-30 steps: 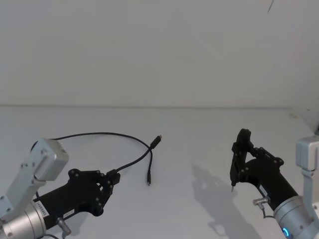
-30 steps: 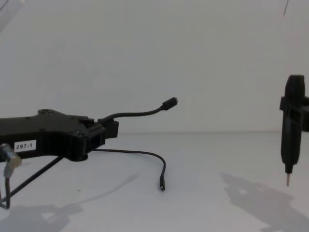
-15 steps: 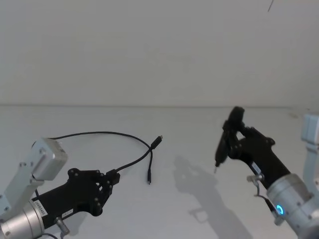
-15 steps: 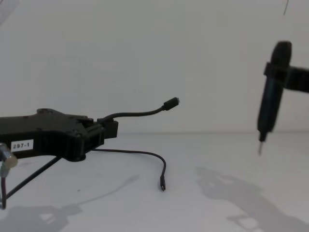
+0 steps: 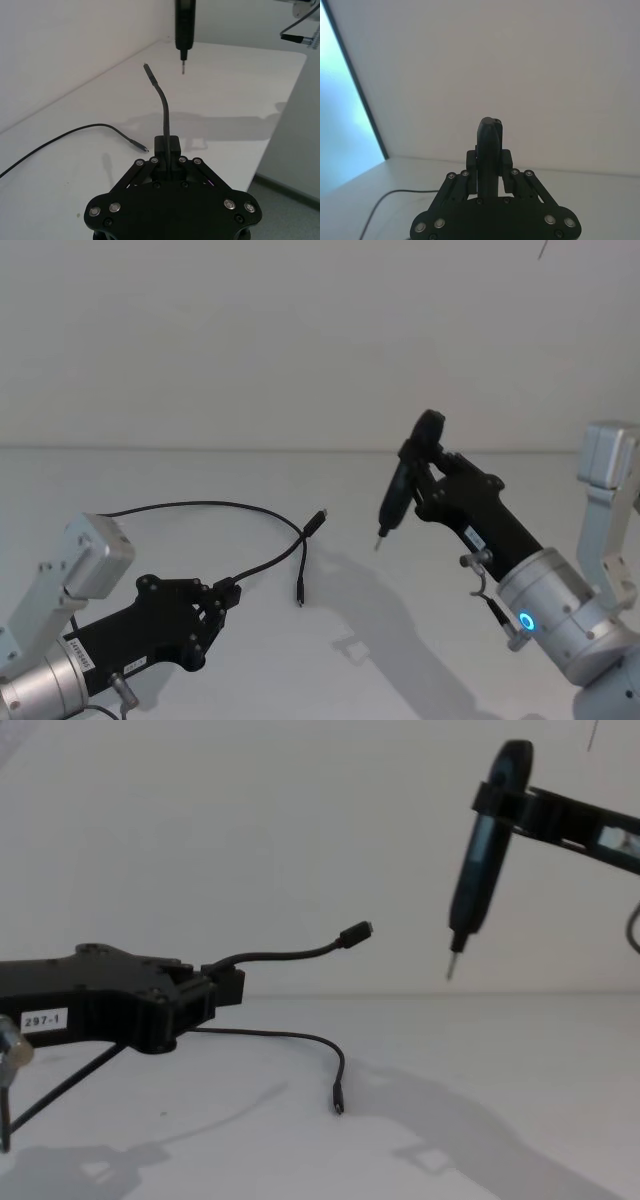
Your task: Pick up the data cable with the one hand.
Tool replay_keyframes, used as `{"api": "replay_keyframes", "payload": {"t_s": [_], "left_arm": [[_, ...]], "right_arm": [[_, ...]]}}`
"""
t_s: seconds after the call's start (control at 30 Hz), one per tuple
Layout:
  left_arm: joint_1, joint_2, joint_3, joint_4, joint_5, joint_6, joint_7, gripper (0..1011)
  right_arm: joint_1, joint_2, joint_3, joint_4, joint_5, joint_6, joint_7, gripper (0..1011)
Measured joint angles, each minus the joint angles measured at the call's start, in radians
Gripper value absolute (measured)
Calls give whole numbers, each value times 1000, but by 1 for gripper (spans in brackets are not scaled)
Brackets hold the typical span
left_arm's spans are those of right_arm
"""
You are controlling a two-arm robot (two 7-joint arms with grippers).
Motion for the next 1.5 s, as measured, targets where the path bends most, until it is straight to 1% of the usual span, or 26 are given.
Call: {"api": "replay_keyframes", "payload": {"t_s": [0.1, 0.13, 0.3, 0.63, 1.1, 1.5], "left_arm": [[0, 0, 0, 0, 0, 0, 0, 42], [0, 0, 0, 0, -1, 0, -1, 42], [0, 1, 0, 0, -1, 0, -1, 42], [0, 1, 0, 0, -1, 0, -2, 42], [0, 2, 0, 0, -1, 0, -2, 42], [0, 2, 0, 0, -1, 0, -2, 42]], "right_arm": [[22, -6, -9, 20, 16, -13, 27, 279], [22, -6, -9, 20, 16, -13, 27, 279], [55, -14, -19, 52, 39, -30, 59, 279], [96, -26, -24, 91, 73, -45, 86, 279], [117, -31, -37, 111, 104, -47, 95, 279], [124, -23, -52, 121, 118, -45, 104, 279]]}}
